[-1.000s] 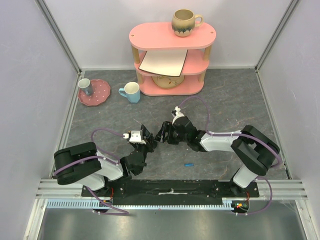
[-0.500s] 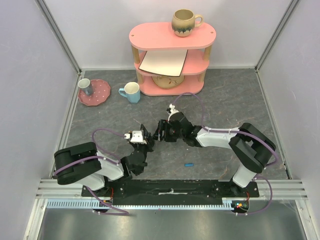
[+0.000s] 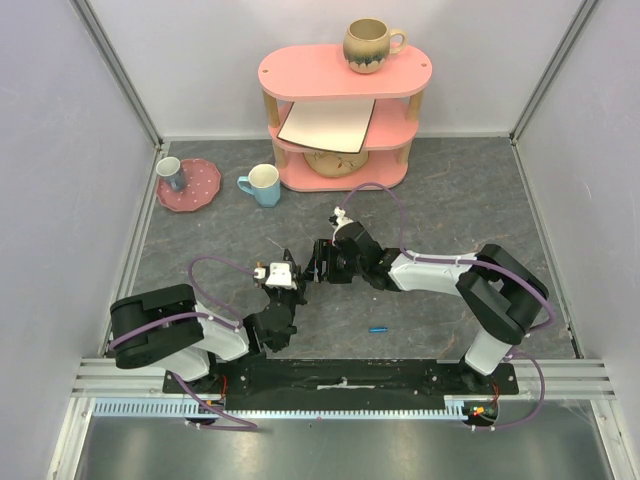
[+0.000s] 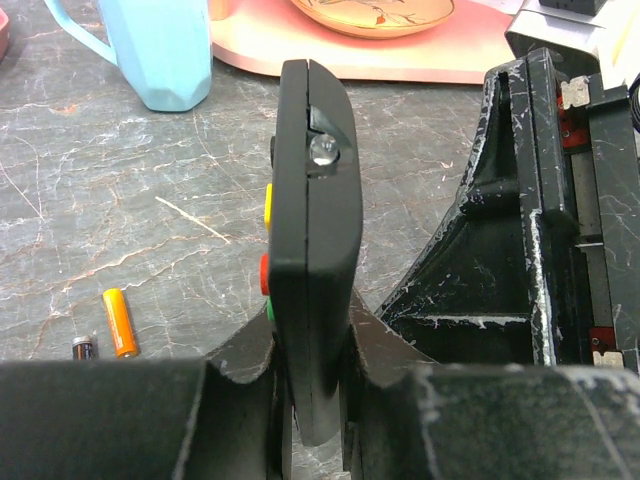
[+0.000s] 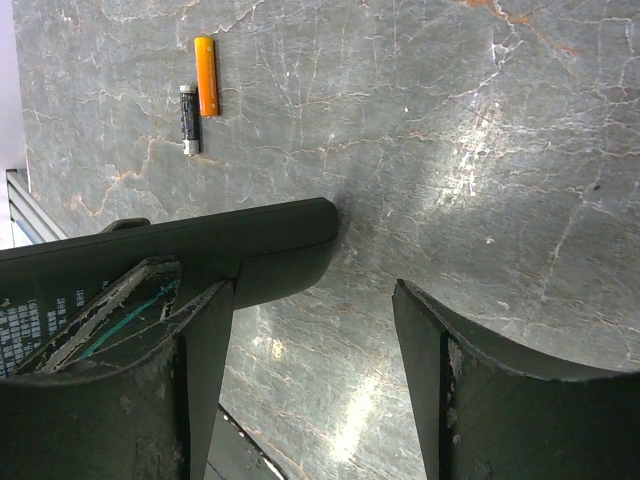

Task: Load the batteries into the remote control

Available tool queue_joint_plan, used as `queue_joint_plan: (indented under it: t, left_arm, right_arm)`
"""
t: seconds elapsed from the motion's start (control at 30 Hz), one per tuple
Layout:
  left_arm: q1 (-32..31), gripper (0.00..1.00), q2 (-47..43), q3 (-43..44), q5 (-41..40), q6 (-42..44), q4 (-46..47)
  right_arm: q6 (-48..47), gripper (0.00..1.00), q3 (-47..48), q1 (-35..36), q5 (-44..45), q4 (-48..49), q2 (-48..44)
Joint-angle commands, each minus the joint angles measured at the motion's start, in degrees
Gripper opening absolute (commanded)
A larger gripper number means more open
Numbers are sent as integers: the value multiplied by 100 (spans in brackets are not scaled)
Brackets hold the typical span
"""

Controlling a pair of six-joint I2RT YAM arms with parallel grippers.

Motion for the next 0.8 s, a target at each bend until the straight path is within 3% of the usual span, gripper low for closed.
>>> queue_joint_plan:
  t: [0.0, 0.77]
  left_arm:
    - [-212, 2, 11, 246, 346, 38, 440]
    - [-212, 2, -16, 150, 91, 416, 712]
  right_arm:
    - [-292, 72, -71, 100, 355, -786, 420]
    - [-336, 72, -194, 91, 487, -988, 341]
